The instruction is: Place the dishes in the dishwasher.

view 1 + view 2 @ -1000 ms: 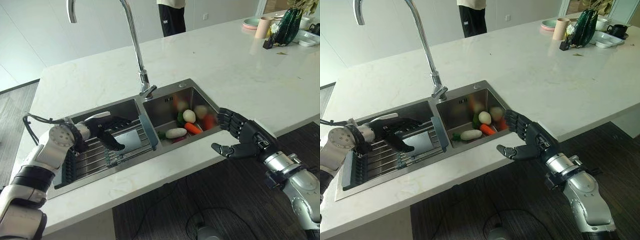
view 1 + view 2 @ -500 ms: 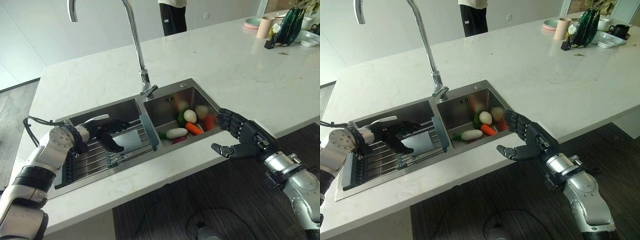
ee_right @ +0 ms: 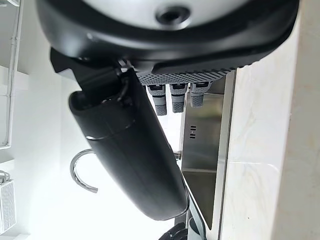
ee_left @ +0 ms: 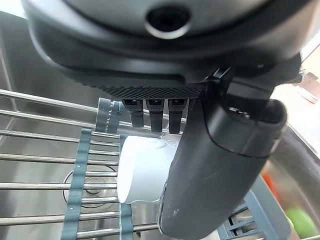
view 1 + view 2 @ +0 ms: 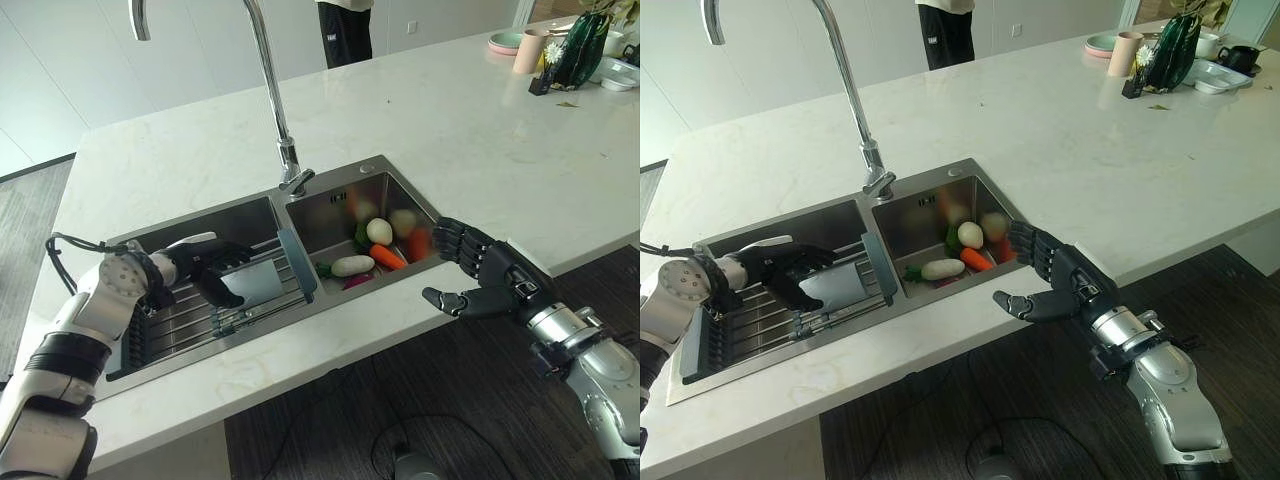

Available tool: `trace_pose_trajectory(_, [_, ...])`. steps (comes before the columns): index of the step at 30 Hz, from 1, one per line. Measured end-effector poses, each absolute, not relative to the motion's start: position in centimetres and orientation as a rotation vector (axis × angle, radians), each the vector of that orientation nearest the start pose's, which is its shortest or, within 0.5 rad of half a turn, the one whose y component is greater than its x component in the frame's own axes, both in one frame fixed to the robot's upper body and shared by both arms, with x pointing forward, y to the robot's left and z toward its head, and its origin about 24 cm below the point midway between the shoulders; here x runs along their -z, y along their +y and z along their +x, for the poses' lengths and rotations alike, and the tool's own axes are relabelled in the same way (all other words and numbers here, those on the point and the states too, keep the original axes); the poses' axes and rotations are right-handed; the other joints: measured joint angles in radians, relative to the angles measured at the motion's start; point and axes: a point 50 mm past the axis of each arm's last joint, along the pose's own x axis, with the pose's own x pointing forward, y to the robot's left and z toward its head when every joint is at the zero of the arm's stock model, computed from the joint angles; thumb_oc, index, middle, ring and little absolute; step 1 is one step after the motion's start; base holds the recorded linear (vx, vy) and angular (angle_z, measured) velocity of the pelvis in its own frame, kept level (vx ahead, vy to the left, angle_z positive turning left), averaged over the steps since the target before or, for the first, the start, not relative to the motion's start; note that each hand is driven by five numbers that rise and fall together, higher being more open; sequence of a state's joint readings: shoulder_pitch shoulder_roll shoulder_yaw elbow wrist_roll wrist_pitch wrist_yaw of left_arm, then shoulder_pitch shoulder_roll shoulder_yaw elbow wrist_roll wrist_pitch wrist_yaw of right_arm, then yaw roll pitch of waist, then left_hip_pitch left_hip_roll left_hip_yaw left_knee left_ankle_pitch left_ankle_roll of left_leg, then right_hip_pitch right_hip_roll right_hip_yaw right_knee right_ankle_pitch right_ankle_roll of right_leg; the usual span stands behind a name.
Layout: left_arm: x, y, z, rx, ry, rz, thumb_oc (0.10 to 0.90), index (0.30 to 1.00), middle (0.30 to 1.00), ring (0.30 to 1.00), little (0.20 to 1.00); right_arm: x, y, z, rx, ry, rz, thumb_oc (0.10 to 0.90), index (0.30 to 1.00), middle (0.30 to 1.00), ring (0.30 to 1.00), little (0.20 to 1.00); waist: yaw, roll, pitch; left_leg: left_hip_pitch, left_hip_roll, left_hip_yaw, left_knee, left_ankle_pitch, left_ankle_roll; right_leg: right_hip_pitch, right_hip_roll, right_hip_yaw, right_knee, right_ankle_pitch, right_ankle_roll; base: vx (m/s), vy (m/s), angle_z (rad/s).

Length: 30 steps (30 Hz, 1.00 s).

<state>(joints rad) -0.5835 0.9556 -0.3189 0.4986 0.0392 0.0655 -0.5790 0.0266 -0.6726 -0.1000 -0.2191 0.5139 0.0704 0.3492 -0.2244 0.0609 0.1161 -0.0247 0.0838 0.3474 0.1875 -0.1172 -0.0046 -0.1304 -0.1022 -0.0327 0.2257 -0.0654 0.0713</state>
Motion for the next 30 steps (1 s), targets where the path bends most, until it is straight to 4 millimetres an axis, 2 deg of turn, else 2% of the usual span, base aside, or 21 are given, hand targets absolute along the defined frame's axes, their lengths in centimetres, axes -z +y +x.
trace_pose_trajectory(11, [-13.69, 30.39, 32.78, 0.394, 0.392, 1.0, 0.8, 0.9, 0.9, 0.9, 0.9, -12.82, -24.02, 24.35, -0.391, -0.112, -0.195, 0.8, 0.9, 0.9, 0.9, 0.9, -0.021, 0.002, 0.023, 0.008, -0.001, 0.003, -0.003, 0.0, 0.0, 0.003, 0.001, 0.003, -0.001, -0.001, 0.001, 0.0, 0.0, 0.0])
trace_pose_trajectory(30, [-13.09, 31.03, 32.69, 0.376, 0.433, 1.011, 0.8, 0.9, 0.9, 0.9, 0.9, -12.82, -23.95, 24.36, -0.397, -0.111, -0.195, 0.8, 0.9, 0.9, 0.9, 0.9, -0.021, 0.002, 0.023, 0.011, -0.001, 0.003, -0.002, 0.0, 0.0, 0.003, 0.001, 0.004, 0.002, -0.001, 0.001, 0.0, 0.0, 0.0])
